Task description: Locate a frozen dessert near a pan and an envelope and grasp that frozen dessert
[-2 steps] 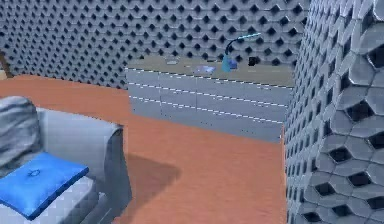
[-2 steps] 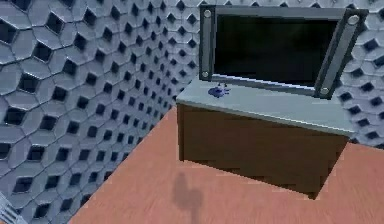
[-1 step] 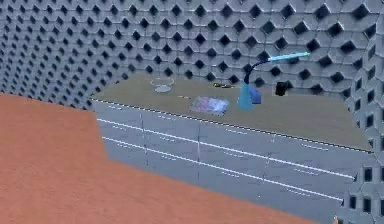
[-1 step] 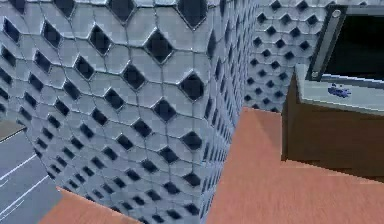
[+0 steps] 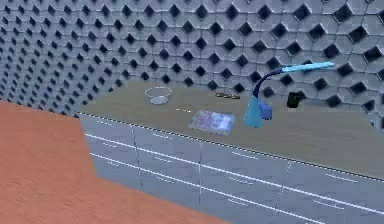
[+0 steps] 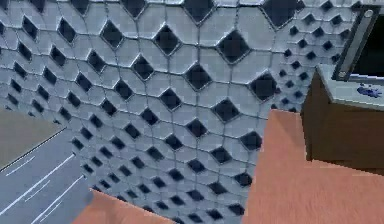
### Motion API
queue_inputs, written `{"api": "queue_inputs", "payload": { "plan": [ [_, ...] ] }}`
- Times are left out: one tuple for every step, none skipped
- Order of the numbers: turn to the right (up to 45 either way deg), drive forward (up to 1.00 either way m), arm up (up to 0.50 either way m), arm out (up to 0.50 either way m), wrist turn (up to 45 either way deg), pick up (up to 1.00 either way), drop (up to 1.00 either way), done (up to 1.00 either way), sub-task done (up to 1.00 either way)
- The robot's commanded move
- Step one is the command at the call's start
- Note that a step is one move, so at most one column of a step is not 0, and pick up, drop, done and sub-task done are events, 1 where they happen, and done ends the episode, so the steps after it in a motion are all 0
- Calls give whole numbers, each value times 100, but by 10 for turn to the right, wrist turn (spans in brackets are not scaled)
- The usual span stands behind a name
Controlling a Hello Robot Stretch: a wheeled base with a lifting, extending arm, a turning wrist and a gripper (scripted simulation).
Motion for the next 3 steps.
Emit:
{"api": "queue_inputs", "payload": {
  "plan": [
    [180,0,0,0,0,0,0,0,0],
    [30,0,0,0,0,0,0,0,0],
    [0,15,0,0,0,0,0,0,0]
  ]
}}
